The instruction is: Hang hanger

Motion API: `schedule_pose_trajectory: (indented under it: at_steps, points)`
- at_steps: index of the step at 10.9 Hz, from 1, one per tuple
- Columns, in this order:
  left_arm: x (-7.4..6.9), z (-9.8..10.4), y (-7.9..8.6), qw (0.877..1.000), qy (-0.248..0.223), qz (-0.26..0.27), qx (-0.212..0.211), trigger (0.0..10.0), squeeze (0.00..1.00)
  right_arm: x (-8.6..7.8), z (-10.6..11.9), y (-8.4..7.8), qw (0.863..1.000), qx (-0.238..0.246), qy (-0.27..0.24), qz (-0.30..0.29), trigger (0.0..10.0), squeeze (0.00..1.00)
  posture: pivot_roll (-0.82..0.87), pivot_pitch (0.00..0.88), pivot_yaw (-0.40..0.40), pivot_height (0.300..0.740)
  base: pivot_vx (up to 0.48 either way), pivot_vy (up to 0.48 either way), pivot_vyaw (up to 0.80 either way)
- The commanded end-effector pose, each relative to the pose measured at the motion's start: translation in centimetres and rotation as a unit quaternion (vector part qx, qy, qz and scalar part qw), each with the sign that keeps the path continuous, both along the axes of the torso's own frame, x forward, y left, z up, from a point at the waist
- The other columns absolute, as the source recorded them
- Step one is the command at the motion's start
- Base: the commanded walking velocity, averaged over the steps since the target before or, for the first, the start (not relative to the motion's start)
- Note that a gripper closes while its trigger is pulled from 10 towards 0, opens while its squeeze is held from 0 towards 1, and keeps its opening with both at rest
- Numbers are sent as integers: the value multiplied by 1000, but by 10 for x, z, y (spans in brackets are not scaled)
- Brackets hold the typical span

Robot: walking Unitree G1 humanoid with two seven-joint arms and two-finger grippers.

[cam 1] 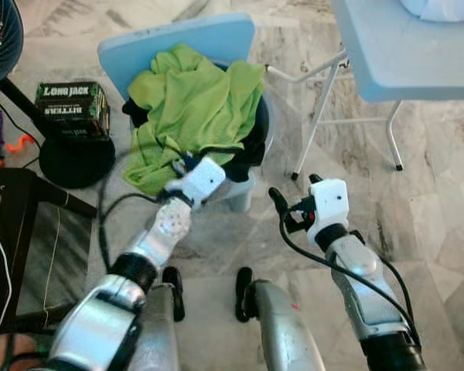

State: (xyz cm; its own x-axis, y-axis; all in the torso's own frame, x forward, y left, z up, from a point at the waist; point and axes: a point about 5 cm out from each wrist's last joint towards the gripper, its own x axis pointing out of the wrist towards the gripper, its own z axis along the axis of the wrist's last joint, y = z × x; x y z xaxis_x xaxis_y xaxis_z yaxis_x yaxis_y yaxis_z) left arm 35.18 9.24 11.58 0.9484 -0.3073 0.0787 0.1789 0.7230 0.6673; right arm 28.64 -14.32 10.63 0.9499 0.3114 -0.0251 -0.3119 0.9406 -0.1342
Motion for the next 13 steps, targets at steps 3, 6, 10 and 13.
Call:
schedule_pose_trajectory:
  at_steps: [3, 6, 10, 13]
  points:
    - [-37, 3, -12, 994, -86, -59, 17, 10000, 1000, -5, -10, -5, 1000, -3, 16, -9, 10000, 0, -52, 315, -83, 740, 0, 0, 0]
    - [-64, -29, 19, 999, -29, -26, 32, 10000, 1000, -3, -10, -5, 1000, -4, 16, -7, 10000, 0, -35, 321, -84, 740, 0, 0, 0]
    - [-55, -54, 57, 996, 61, 64, 24, 10000, 1000, -3, -10, -2, 1000, -5, 16, -1, 10000, 0, -32, 321, -86, 740, 0, 0, 0]
    - [-38, -38, 51, 996, 58, 62, 6, 10000, 1000, -5, -10, -4, 1000, -8, 15, -2, 10000, 0, -52, 323, -86, 740, 0, 0, 0]
